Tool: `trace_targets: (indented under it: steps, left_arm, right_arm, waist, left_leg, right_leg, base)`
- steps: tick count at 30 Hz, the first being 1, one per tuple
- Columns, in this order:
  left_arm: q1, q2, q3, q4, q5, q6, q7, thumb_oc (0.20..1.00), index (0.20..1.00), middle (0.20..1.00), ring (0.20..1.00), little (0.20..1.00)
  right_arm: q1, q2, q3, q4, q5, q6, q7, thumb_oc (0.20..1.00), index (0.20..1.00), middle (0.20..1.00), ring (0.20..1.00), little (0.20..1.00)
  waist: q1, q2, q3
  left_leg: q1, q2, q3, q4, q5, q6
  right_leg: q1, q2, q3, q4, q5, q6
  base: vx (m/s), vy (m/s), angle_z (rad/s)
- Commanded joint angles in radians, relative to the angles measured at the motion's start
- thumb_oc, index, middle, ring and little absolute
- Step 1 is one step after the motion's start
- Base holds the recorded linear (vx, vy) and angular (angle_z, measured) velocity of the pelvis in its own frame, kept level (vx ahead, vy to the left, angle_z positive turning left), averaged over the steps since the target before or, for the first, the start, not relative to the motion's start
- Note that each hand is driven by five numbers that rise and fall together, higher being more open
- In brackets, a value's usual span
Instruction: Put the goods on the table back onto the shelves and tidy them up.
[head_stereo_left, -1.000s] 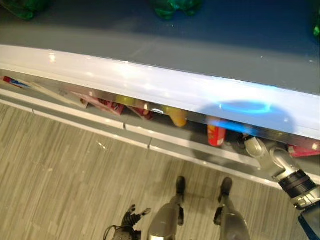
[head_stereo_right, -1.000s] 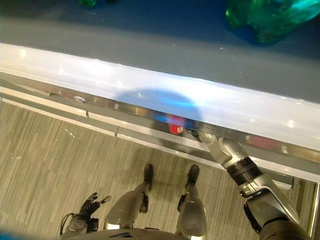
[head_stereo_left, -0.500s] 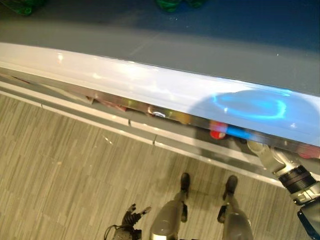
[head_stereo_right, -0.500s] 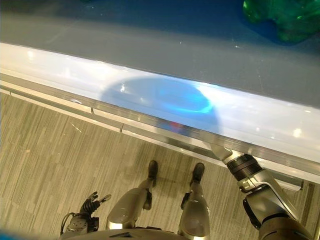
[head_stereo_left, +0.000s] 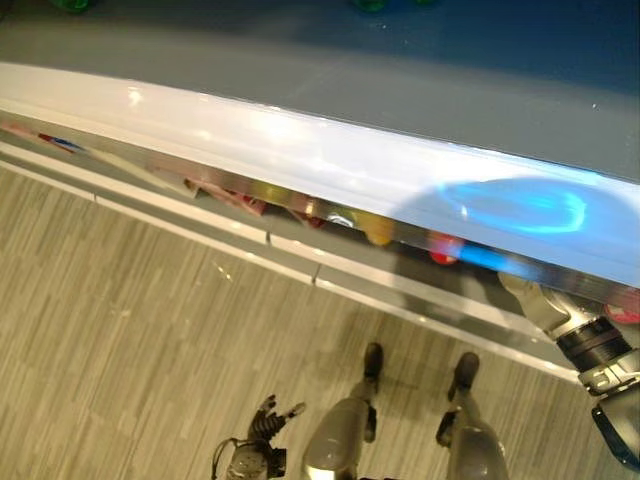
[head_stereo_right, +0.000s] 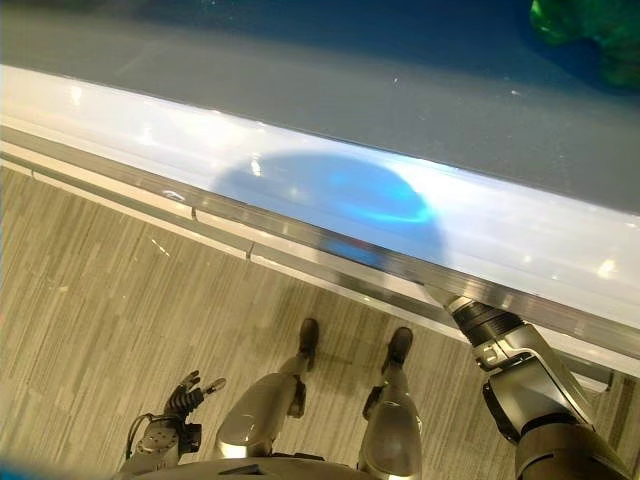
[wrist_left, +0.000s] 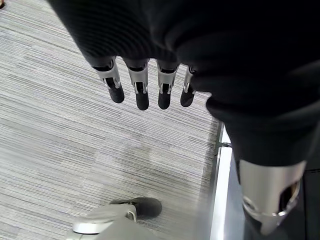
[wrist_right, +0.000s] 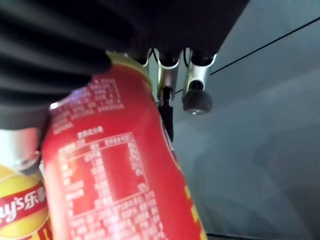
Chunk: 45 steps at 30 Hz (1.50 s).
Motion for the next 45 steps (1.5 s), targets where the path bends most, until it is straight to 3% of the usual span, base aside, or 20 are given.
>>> trace_targets:
  steps: [1, 45]
  left_arm:
    - [-0.019, 0.054, -0.071, 0.037, -0.023, -0.013, 0.018, 1.0, 1.0, 1.0, 1.0, 1.0]
    - [-0.042, 0.035, -0.074, 0.052, -0.016, -0.008, 0.036, 1.0, 1.0, 1.0, 1.0, 1.0]
  right_arm:
    - [-0.092, -0.022, 0.022, -0.028, -0.043, -0.002, -0.055, 0.2, 0.2, 0.2, 0.2, 0.2]
    - [-0.012, 0.019, 0.029, -0.1, -0.045, -0.015, -0.056, 0.2, 0.2, 0.2, 0.2, 0.2]
  waist:
    - [0.016, -0.024, -0.048]
    - [-0.014, -0.031, -0.038]
  left_leg:
    - [-0.033, 0.036, 0.034, 0.005, -0.021, -0.07]
    - [-0.035, 0.038, 0.044, 0.005, -0.023, -0.072]
  right_leg:
    - [0.032, -0.113, 0.021, 0.016, -0.043, 0.119]
    - [0.021, -0.117, 0.024, 0.016, -0.036, 0.12]
  base:
    - [0.0, 0.0, 0.0]
    - [0.0, 0.0, 0.0]
